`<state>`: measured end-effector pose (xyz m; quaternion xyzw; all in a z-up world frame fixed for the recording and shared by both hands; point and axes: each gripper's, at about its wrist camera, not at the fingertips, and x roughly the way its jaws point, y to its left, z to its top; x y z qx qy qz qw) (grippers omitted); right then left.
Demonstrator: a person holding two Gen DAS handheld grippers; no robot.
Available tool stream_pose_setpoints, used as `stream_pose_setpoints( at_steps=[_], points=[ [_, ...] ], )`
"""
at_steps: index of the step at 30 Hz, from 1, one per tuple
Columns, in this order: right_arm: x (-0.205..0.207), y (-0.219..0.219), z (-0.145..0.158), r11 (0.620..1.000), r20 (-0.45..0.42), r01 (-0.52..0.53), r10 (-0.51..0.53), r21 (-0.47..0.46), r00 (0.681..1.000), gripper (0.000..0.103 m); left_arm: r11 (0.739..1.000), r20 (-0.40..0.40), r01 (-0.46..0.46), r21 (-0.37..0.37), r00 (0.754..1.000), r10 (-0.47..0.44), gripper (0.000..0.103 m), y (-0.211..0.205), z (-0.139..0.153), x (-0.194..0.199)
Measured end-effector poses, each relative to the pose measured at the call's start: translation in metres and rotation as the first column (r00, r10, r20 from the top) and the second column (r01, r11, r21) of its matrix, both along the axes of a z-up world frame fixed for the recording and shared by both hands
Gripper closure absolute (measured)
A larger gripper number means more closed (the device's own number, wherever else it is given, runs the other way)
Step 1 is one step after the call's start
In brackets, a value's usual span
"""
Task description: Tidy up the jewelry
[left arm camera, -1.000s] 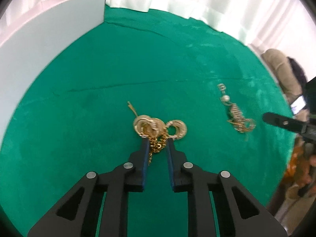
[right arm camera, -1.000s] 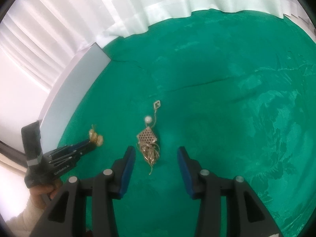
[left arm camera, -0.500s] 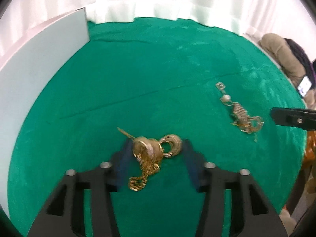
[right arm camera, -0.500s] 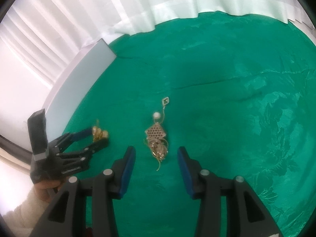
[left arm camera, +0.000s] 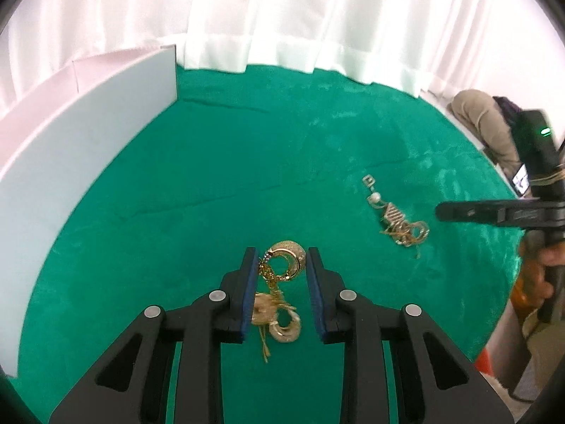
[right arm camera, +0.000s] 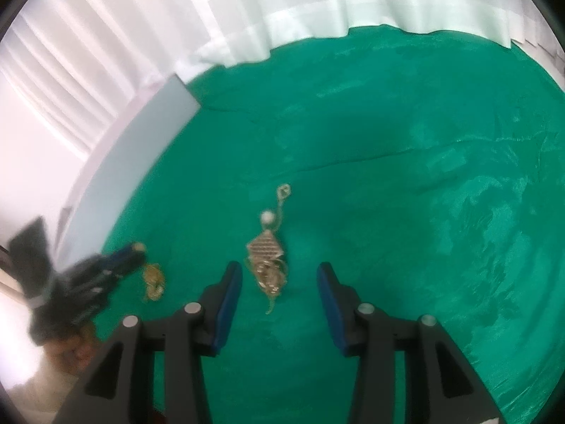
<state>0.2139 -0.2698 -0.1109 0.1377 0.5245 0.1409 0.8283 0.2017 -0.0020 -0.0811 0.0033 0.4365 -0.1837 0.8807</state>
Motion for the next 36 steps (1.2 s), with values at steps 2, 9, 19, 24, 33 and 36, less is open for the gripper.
stream_pose_setpoints(
  at_steps=[2,9,19,24,33,36],
  points=[
    [0.005,0.001,-0.004,1.0,-0.022,0.001,-0.002,-0.02,1.0,0.058,1.0,0.011,-0.006,-0.013,1.0,0.007,0.077,0.001,0.007,-0.003],
    [0.011,0.053,-0.022,0.969,-0.023,-0.168,0.167,-0.18,0.986,0.051,0.999,-0.024,-0.039,0.001,0.999,0.039,0.077,-0.003,0.008,-0.008],
    [0.006,0.05,0.04,0.976,0.053,-0.19,0.196,-0.108,0.979,0.097,0.995,-0.068,-0.094,-0.034,0.993,0.092,0.077,0.013,0.052,-0.007],
    [0.005,0.06,0.104,0.967,0.161,-0.229,0.245,-0.11,0.956,0.097,0.988,-0.019,-0.136,-0.066,0.991,0.135,0.077,0.038,0.112,-0.013],
    [0.019,0.106,0.182,0.944,0.284,-0.319,0.331,-0.089,0.9,0.097,0.974,0.042,-0.19,-0.124,0.98,0.197,0.077,0.091,0.202,-0.019],
    [0.031,0.124,0.199,0.934,0.308,-0.349,0.357,-0.08,0.882,0.097,0.968,0.073,-0.213,-0.13,0.972,0.223,0.077,0.113,0.231,-0.016]
  ],
)
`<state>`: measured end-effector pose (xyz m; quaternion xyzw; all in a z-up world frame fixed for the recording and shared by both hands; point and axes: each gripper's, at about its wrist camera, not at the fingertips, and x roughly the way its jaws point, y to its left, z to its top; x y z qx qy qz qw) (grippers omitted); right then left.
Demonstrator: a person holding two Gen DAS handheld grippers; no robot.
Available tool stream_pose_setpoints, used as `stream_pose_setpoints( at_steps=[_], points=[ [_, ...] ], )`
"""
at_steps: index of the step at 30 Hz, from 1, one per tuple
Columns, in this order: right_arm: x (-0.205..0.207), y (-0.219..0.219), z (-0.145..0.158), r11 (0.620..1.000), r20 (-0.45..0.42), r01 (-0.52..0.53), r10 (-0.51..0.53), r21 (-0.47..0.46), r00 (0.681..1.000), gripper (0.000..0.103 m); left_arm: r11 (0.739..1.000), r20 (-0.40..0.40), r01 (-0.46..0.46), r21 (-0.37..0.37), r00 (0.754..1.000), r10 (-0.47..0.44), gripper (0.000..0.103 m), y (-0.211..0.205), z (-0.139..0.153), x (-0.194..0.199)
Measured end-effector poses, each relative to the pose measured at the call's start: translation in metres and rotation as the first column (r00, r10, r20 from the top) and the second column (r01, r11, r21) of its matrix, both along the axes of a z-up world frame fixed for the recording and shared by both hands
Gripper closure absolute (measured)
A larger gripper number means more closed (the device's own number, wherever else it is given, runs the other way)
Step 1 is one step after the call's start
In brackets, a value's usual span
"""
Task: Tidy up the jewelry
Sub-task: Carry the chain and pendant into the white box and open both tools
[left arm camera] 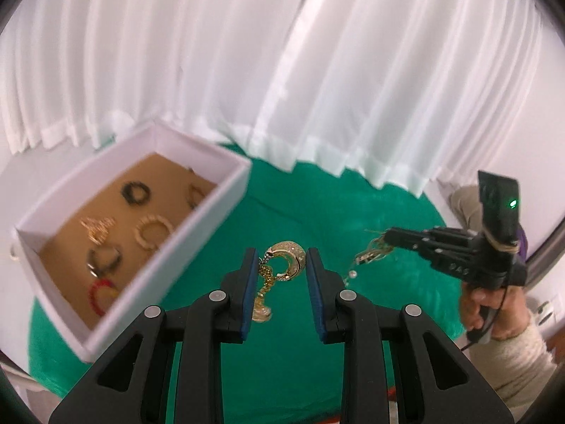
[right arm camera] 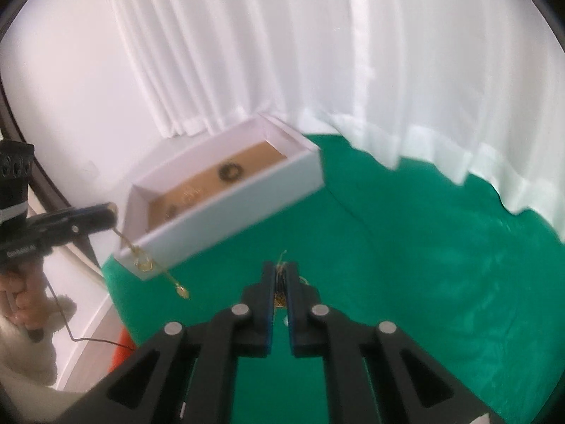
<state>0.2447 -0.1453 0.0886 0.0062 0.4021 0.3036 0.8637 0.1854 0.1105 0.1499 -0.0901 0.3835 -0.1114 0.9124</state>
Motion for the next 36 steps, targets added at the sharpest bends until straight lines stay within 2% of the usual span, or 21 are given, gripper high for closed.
stream_pose_setpoints(
  at_steps=[4,8,11,14,20,24,27,31,33,35,36],
  points=[
    [0.024,0.03,0.021,0.999,0.029,-0.042,0.042,0.012,0.999,0.097,0.998,0.037,-0.063,0.012,0.997,0.062,0.077,0.034,0.032,0.009],
    [0.05,0.074,0.04,0.994,0.037,-0.1,0.098,0.051,0.994,0.097,0.986,0.089,-0.159,0.05,0.984,0.155,0.077,0.073,0.055,0.02],
    [0.074,0.111,0.047,0.986,0.023,-0.139,0.138,0.093,0.99,0.097,0.97,0.114,-0.232,0.074,0.968,0.223,0.077,0.103,0.062,0.028],
    [0.093,0.147,0.045,0.977,-0.006,-0.177,0.179,0.12,0.984,0.097,0.942,0.131,-0.318,0.107,0.944,0.304,0.077,0.137,0.059,0.039],
    [0.117,0.229,0.013,0.96,-0.078,-0.261,0.269,0.099,0.96,0.097,0.893,0.088,-0.427,0.143,0.904,0.418,0.077,0.198,0.019,0.065],
    [0.13,0.283,-0.029,0.949,-0.139,-0.313,0.316,0.042,0.939,0.097,0.871,0.022,-0.462,0.164,0.885,0.465,0.077,0.231,-0.028,0.085],
    [0.136,0.316,-0.068,0.938,-0.195,-0.347,0.34,-0.001,0.92,0.097,0.855,-0.054,-0.488,0.174,0.862,0.504,0.077,0.251,-0.08,0.097],
    [0.136,0.353,-0.121,0.92,-0.26,-0.385,0.355,-0.076,0.898,0.097,0.843,-0.128,-0.499,0.199,0.84,0.528,0.075,0.26,-0.131,0.1],
    [0.133,0.362,-0.134,0.915,-0.258,-0.388,0.352,-0.106,0.9,0.094,0.832,-0.152,-0.508,0.222,0.825,0.544,0.074,0.26,-0.15,0.097],
    [0.133,0.368,-0.14,0.913,-0.246,-0.387,0.348,-0.132,0.905,0.091,0.825,-0.155,-0.513,0.237,0.818,0.553,0.064,0.256,-0.158,0.092],
    [0.131,0.369,-0.142,0.909,-0.241,-0.391,0.351,-0.143,0.905,0.071,0.818,-0.145,-0.516,0.253,0.816,0.559,0.048,0.252,-0.16,0.089]
  ],
)
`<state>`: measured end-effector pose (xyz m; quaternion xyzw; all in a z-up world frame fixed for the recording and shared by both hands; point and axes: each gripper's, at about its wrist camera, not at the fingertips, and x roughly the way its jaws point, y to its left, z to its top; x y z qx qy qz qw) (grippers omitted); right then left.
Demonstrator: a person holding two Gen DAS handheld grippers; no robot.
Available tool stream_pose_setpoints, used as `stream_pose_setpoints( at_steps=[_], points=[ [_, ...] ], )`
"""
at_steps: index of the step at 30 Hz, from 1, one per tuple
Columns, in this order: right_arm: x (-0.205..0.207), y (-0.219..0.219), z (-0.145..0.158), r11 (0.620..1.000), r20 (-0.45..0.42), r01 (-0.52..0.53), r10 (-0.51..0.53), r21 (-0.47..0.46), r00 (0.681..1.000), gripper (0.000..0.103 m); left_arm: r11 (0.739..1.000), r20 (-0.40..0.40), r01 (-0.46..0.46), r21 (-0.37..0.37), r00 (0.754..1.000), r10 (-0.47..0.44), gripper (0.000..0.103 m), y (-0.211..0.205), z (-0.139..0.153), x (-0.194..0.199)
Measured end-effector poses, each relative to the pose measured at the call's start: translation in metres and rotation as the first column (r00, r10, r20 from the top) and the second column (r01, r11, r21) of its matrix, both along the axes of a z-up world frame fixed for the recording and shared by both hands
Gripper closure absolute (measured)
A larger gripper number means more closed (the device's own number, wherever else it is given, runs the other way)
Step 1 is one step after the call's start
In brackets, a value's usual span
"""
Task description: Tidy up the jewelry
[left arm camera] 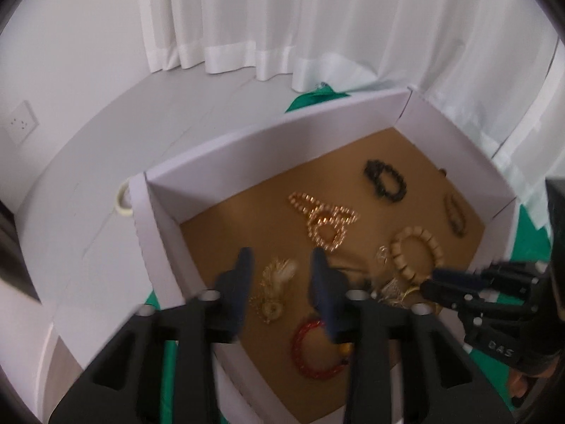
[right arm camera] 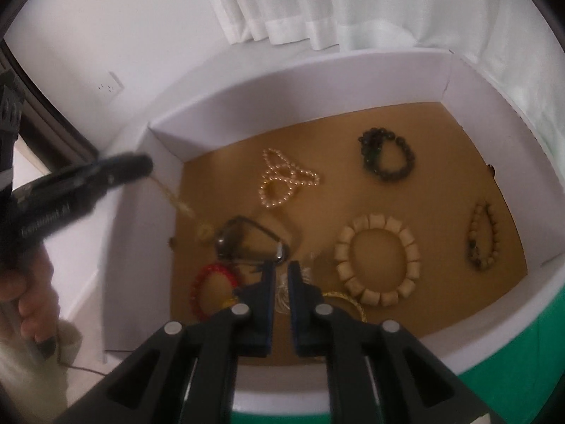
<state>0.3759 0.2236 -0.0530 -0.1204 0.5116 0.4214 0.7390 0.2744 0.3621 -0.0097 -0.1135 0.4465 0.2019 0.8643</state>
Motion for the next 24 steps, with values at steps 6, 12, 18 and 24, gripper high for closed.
stream_pose_setpoints(
  at_steps=[6,12,18,24],
  points=[
    [-0.013,-0.016,0.018,1.0,0.132,0.011,-0.009,-0.014,0.991,0.026,0.969,0.076,-0.047,0.244,0.997,0.03,0.002,-0.037,0.013,-0.024],
    [-0.019,-0.036,0.035,0.999,0.252,0.046,-0.04,-0.017,0.967,0.026,0.91,0.147,-0.135,0.392,0.986,0.083,0.0,-0.07,0.024,-0.043],
    [-0.026,-0.043,0.047,0.997,0.297,0.065,-0.053,-0.029,0.953,0.025,0.966,0.128,-0.119,0.231,0.988,0.091,0.001,-0.073,0.029,-0.049],
    [-0.03,-0.044,0.054,0.996,0.327,0.079,-0.059,-0.047,0.943,0.025,0.982,0.071,-0.115,0.148,0.992,0.106,0.001,-0.073,0.027,-0.047]
  ],
)
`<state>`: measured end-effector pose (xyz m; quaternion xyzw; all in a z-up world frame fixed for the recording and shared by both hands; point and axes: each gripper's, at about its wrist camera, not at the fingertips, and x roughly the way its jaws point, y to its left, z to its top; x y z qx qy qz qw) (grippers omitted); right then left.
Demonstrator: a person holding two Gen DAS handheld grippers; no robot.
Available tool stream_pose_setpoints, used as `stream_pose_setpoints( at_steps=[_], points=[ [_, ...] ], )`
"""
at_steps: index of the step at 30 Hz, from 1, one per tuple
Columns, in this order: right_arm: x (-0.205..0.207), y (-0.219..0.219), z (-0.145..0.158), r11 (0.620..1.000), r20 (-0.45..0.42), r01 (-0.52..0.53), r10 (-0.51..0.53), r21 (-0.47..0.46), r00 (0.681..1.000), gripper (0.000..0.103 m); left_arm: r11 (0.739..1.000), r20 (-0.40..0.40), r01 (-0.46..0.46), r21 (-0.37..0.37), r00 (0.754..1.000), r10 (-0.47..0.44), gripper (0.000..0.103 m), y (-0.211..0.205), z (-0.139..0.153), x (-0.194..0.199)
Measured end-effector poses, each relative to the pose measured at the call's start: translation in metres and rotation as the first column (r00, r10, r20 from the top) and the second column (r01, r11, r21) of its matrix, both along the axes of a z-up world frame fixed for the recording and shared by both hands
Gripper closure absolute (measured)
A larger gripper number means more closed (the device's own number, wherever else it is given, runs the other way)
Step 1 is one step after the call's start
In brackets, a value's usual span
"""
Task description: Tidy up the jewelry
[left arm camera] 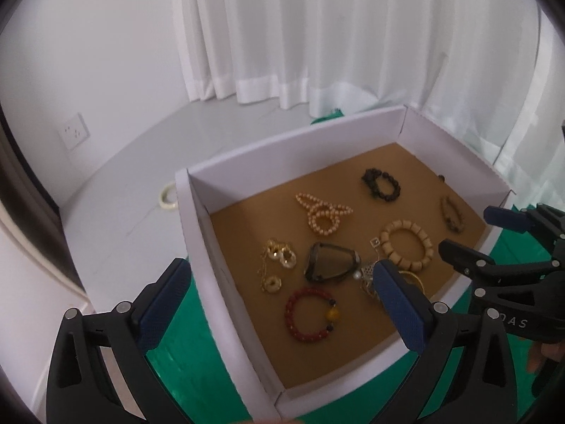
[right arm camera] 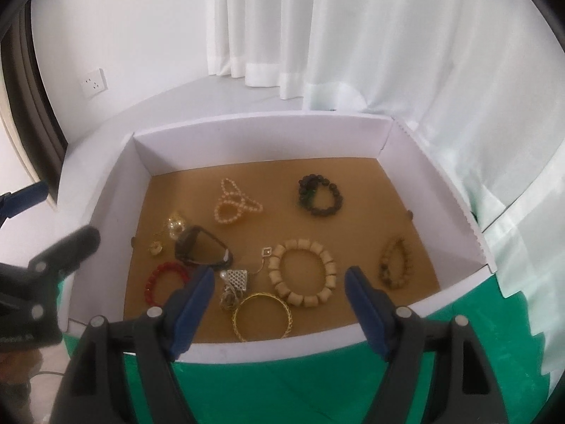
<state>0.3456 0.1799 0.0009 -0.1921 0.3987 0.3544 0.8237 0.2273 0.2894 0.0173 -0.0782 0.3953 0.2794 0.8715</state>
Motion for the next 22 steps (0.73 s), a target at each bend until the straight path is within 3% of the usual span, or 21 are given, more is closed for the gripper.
stream_pose_setpoints(
  at_steps=[10,18,22],
  points=[
    [0.002,0.002,0.001,0.999,0.011,0.037,-0.037,-0.025,0.999,0.025,0.998,-0.048,-0.063,-0.027,0.997,0.061,0.001,0.009,-0.006,-0.004],
    [0.003,0.0,-0.002,0.999,0.006,0.04,-0.039,-0.03,0.999,0.025,0.988,-0.052,-0.067,-0.137,0.997,0.061,0.001,0.019,-0.02,-0.002],
    [0.004,-0.002,-0.002,0.999,0.001,0.038,-0.038,-0.021,0.999,0.025,0.994,-0.058,-0.078,-0.081,0.996,0.073,0.001,0.014,-0.02,-0.001]
  ],
)
